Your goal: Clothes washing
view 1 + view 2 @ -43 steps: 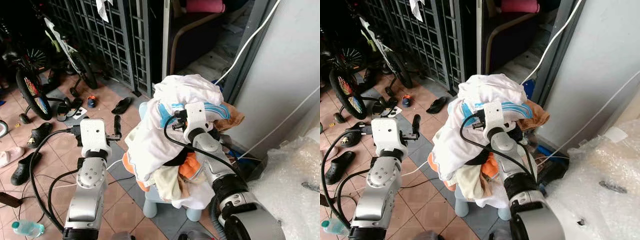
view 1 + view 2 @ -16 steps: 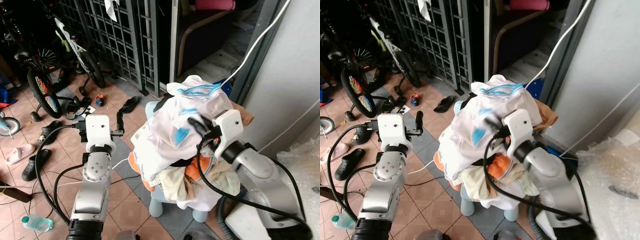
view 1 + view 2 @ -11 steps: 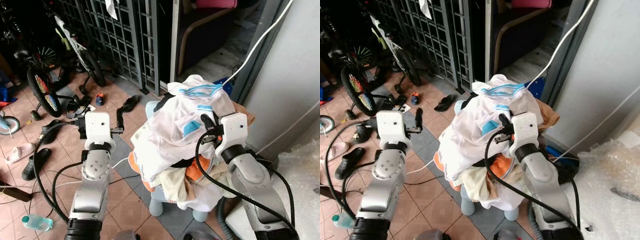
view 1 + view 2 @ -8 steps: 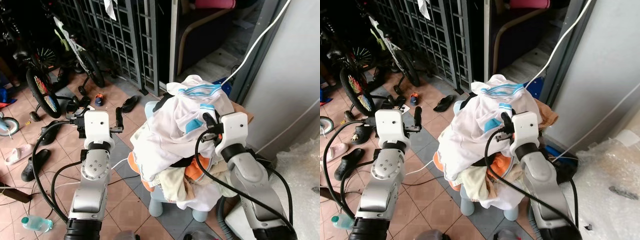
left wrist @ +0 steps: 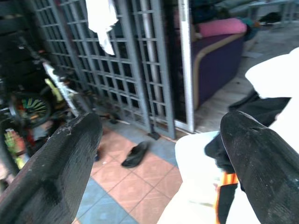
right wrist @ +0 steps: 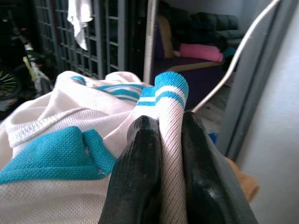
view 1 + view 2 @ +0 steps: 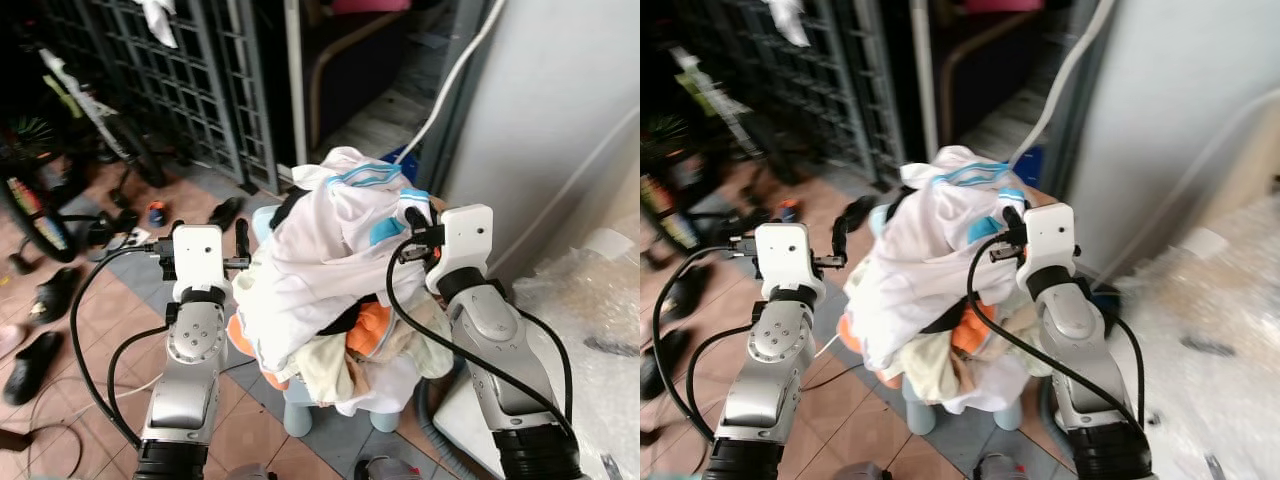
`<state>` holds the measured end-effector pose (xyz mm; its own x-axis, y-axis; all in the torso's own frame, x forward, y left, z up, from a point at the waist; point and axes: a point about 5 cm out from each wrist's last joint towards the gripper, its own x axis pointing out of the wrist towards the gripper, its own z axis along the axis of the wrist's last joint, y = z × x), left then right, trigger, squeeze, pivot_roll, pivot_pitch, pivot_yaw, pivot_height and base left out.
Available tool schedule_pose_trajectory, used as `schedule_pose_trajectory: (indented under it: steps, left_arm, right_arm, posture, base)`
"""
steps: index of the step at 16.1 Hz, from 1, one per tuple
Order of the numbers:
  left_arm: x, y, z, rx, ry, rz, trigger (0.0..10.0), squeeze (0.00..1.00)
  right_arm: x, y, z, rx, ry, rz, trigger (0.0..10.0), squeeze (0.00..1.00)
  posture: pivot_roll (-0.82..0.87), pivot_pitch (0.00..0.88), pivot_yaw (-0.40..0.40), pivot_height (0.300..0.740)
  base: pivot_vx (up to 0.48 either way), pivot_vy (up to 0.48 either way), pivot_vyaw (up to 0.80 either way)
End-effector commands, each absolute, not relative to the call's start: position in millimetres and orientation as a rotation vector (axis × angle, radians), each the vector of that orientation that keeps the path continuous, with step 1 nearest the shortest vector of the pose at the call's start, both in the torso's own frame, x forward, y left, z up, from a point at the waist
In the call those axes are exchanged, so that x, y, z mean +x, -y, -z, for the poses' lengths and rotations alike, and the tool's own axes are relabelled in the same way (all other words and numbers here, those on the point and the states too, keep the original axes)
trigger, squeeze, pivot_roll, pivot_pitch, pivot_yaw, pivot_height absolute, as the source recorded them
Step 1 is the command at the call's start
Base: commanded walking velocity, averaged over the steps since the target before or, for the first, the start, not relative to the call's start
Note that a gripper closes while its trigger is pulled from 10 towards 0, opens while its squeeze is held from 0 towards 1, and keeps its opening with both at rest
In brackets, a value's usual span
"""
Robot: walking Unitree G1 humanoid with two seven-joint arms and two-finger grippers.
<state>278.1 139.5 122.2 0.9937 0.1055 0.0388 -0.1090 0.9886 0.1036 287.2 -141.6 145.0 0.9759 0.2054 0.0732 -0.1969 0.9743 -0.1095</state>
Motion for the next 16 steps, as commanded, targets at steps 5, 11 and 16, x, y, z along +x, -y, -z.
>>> schedule_pose_trajectory:
  steps: [5,11,16]
  left_arm:
    - [278.9,-143.0,-120.6,0.126,0.023,-0.122,10.0,0.0]
    - [280.1,-142.9,-119.8,0.124,0.019,-0.122,10.0,0.0]
    - [280.8,-142.8,-119.7,0.122,0.018,-0.121,10.0,0.0]
  right_arm:
    - [288.9,132.9,-148.0,-0.089,0.109,-0.241,10.0,0.0]
    - [290.5,132.9,-148.1,-0.089,0.111,-0.246,10.0,0.0]
    - [291.2,132.2,-147.3,-0.088,0.108,-0.246,10.0,0.0]
  posture:
    - [-0.02,0.0,0.066,0.74]
    - [-0.02,0.0,0.065,0.74]
    - [-0.02,0.0,0.065,0.74]
  base:
    - [0.0,0.0,-0.13]
    - [0.0,0.0,0.0]
    - [0.0,0.0,0.0]
